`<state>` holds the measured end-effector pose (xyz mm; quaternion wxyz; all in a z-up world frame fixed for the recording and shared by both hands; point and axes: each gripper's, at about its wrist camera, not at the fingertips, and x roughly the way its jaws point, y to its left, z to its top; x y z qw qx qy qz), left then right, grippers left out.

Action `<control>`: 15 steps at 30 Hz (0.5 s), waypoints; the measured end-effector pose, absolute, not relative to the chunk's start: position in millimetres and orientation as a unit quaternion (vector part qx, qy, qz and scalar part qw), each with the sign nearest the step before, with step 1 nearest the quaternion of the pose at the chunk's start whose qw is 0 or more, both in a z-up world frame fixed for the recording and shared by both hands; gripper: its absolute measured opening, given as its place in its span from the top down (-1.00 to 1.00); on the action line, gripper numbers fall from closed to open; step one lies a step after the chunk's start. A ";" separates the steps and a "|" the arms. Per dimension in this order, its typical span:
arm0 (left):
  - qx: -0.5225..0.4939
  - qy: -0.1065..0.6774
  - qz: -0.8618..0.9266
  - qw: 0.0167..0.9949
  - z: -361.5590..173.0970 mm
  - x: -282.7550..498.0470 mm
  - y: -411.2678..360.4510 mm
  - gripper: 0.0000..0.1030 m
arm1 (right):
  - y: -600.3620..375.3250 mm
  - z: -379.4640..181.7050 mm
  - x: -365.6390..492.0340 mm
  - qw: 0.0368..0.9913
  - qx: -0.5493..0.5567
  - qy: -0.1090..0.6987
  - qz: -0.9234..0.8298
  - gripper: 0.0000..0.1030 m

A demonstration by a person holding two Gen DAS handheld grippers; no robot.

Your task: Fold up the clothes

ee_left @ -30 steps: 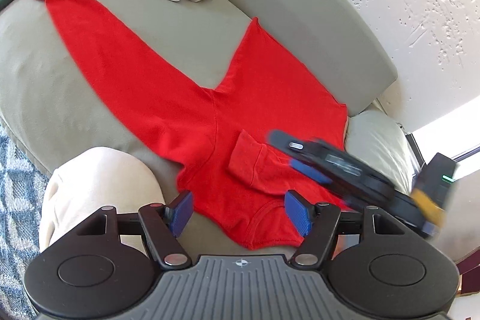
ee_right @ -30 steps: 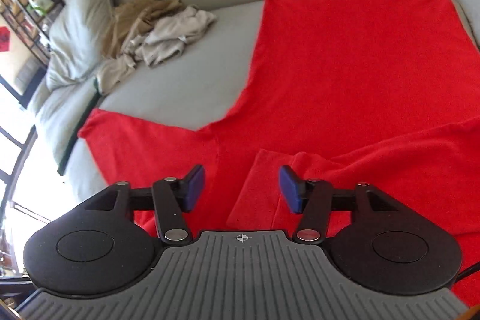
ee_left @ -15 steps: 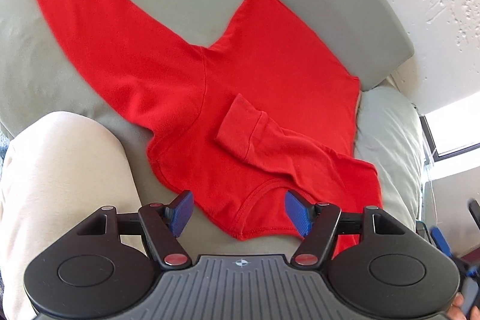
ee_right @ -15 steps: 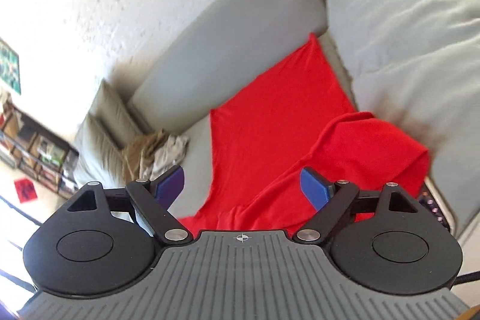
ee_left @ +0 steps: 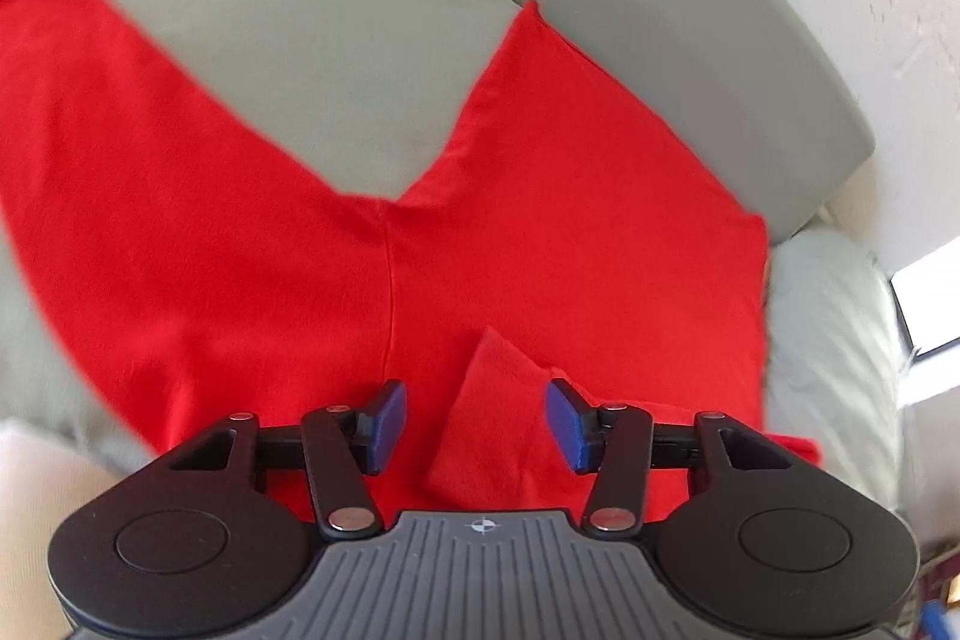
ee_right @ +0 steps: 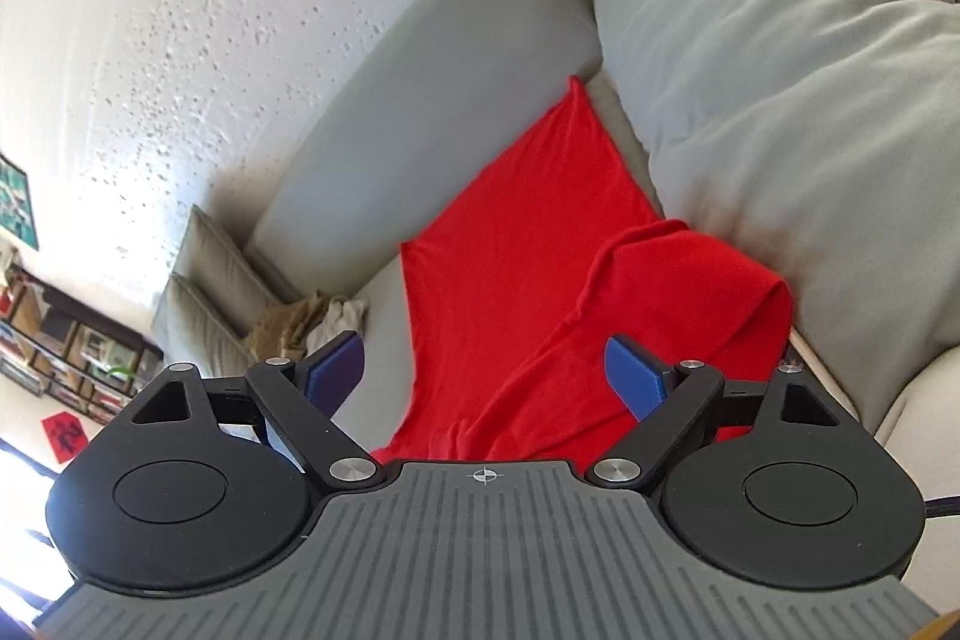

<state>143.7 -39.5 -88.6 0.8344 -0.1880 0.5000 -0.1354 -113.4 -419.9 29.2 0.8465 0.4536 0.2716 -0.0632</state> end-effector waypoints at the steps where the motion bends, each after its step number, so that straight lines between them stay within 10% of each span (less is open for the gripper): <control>1: -0.167 0.501 -0.143 0.837 -90.8 148.9 -44.6 0.14 | -418.9 29.1 -112.9 0.847 0.451 0.273 -0.062 -0.71; 15: 0.052 0.448 -0.235 0.861 -90.4 136.2 -94.4 0.94 | -420.0 17.6 -112.9 0.835 0.466 0.286 -0.063 -0.71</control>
